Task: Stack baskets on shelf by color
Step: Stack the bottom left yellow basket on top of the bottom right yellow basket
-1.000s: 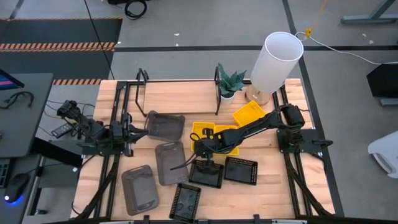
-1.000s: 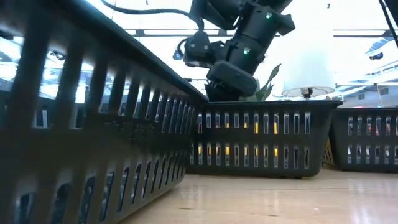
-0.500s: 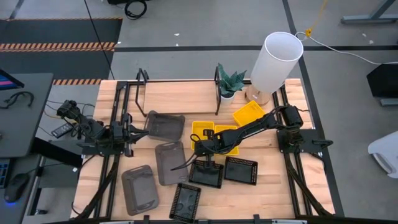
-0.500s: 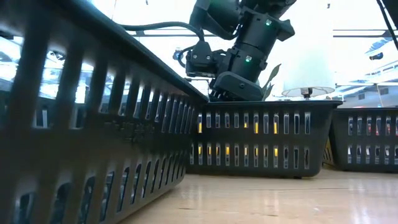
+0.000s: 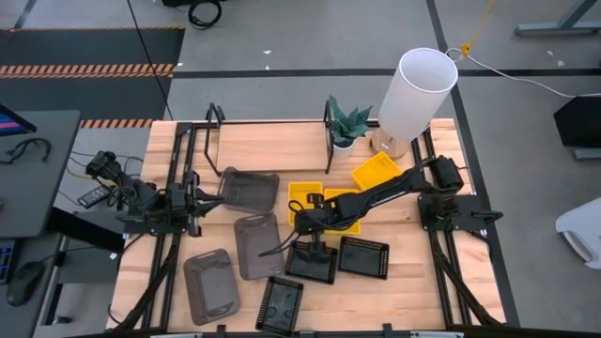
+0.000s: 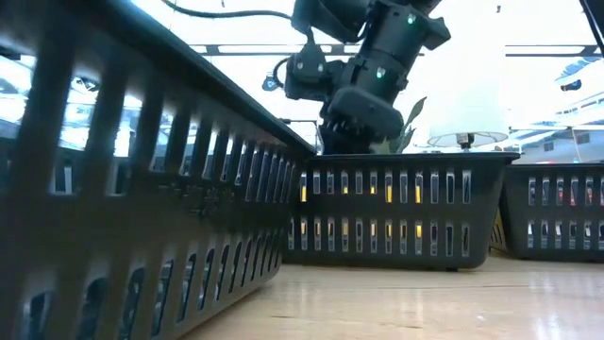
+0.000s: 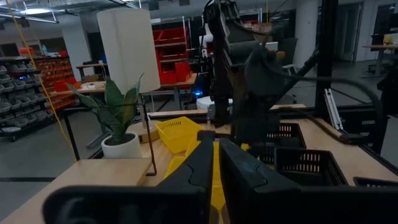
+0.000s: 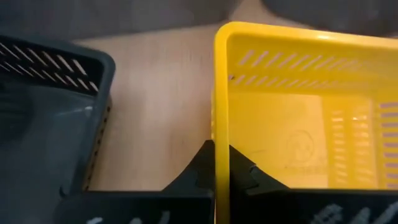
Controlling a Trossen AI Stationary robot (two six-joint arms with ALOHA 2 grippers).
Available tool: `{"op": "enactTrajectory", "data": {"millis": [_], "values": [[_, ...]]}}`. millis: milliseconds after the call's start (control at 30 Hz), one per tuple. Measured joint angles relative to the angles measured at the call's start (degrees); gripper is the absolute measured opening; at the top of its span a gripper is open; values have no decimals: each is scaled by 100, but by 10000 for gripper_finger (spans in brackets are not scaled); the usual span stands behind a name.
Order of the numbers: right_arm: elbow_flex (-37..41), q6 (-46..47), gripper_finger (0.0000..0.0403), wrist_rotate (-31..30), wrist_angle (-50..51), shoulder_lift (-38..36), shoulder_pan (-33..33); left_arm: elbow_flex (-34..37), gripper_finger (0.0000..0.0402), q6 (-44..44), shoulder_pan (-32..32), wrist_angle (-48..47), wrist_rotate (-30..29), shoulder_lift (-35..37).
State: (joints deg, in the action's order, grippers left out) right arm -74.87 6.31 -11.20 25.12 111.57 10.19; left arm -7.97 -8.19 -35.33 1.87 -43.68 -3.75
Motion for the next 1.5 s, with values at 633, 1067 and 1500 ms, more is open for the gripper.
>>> {"op": "enactTrajectory", "data": {"millis": [633, 1067, 1500], "values": [[-2, 172, 5, -584, 802, -1379, 440, 0, 34, -2, 0, 0, 0, 0], [-2, 570, 5, -588, 1535, -1951, 693, 0, 31, 0, 0, 2, 0, 0], [-2, 1074, 5, -740, 2095, -1987, 970, 0, 26, 0, 0, 0, -2, 0]]}}
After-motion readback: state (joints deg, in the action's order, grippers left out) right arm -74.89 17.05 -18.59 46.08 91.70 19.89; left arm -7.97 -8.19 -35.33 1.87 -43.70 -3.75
